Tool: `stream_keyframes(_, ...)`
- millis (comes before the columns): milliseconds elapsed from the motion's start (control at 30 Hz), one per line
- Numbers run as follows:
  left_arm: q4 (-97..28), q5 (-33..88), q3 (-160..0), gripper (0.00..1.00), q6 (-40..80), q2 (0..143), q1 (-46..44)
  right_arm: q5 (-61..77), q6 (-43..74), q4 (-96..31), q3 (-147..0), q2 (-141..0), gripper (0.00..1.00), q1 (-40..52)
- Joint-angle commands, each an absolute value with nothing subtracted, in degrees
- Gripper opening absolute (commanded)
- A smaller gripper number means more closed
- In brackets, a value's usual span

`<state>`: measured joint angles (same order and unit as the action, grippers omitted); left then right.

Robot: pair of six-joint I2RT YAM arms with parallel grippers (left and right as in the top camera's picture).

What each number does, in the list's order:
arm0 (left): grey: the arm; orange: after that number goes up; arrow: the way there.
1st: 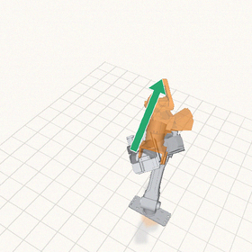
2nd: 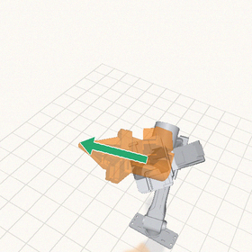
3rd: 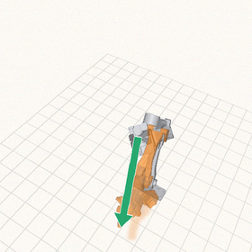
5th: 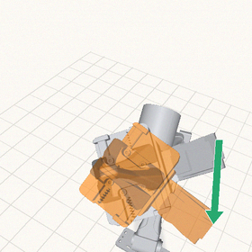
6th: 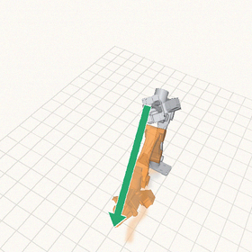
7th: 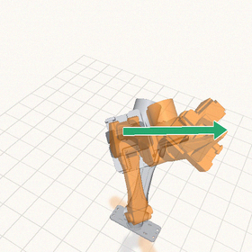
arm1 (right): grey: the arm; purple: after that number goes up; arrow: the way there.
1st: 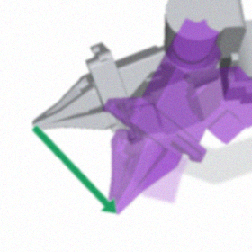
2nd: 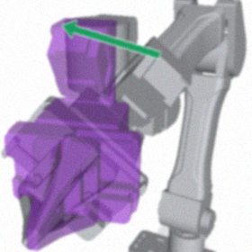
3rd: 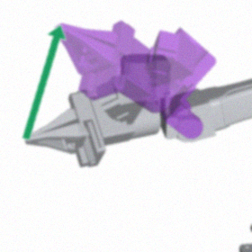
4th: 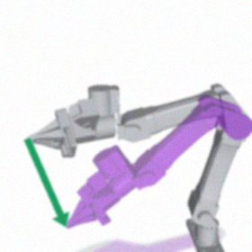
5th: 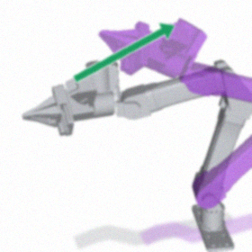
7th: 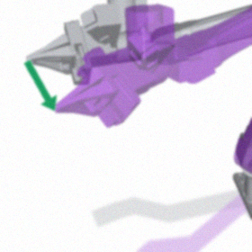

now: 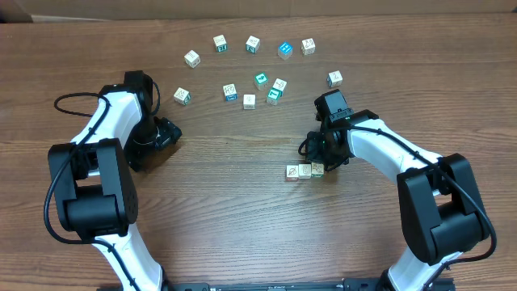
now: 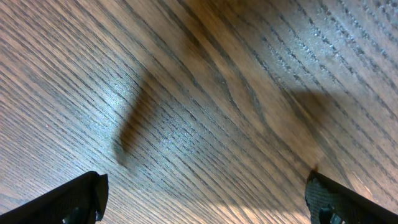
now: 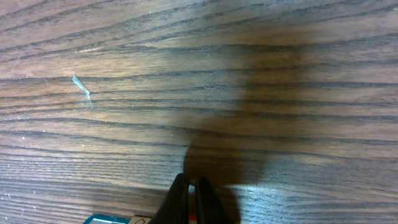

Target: Form a horizontal line

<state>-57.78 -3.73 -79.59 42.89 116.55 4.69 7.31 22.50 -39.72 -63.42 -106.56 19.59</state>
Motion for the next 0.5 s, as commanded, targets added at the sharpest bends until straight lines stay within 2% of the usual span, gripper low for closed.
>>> stream_keyframes(0, -57.76, -4.89, -79.22, 0.99, 42.24, 116.22, 4.49, 7.84, 22.5, -39.75, -64.55, -106.21, 0.04, 19.94)
stream_keyframes(467, -57.76, -4.89, -79.22, 1.0, 42.24, 116.22, 4.47, 8.25, 22.5, -40.4, -64.55, -106.21, 0.04, 19.94)
